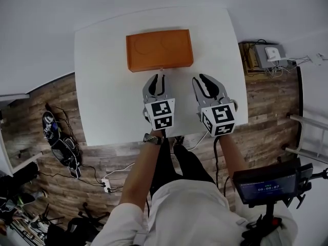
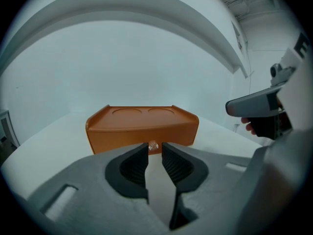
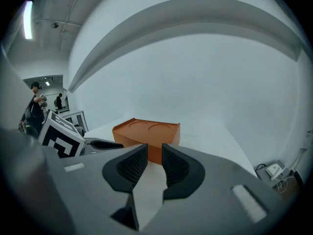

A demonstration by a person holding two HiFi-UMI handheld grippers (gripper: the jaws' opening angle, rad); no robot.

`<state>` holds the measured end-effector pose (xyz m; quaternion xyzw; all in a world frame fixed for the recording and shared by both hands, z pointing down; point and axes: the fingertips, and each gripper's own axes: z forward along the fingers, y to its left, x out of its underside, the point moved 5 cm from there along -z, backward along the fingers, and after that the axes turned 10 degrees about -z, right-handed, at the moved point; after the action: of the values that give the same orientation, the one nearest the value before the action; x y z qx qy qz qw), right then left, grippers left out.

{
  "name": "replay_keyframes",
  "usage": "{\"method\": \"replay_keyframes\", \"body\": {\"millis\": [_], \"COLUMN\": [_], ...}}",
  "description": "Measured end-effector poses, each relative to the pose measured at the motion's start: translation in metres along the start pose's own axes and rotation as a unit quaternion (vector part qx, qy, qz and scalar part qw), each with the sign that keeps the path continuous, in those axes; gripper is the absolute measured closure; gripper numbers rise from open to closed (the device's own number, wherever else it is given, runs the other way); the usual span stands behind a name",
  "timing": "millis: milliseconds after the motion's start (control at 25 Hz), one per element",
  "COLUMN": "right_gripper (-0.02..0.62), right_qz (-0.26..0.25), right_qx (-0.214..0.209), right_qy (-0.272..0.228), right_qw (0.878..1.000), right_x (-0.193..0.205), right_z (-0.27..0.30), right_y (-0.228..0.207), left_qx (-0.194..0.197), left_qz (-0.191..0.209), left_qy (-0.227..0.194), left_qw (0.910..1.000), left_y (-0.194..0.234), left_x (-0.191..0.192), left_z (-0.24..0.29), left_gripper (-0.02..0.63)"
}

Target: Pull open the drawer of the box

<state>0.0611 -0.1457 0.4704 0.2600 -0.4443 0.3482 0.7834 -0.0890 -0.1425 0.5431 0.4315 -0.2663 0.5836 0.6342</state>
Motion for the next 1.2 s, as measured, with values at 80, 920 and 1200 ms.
{"method": "replay_keyframes", "body": {"millis": [80, 920, 1200], "right_gripper": [0.502, 0.503, 0.503], "right_qz": [0.002, 0.048, 0.06], "right_qx": [-0.001, 0.007, 0.01], "right_qy": [0.002, 0.001, -0.001], "right_qw": [1.0, 0.999, 0.998], "right_x": [0.001, 0.007, 0.009], "right_z": [0.001, -0.006, -0.009], "right_y": [0.0, -0.004, -0.006], "left_qx": [0.0, -0.029, -0.047], "left_qz": [-0.001, 0.008, 0.02], "left_qy": [0.003, 0.024, 0.03], "left_qw": [1.0, 0.9993, 0.9982], "left_y": [0.0, -0.008, -0.009], "left_x": [0.001, -0.002, -0.002], "left_z": [0.003, 0.029, 0.031], "left_gripper": [0.523, 0.514, 0.515]}}
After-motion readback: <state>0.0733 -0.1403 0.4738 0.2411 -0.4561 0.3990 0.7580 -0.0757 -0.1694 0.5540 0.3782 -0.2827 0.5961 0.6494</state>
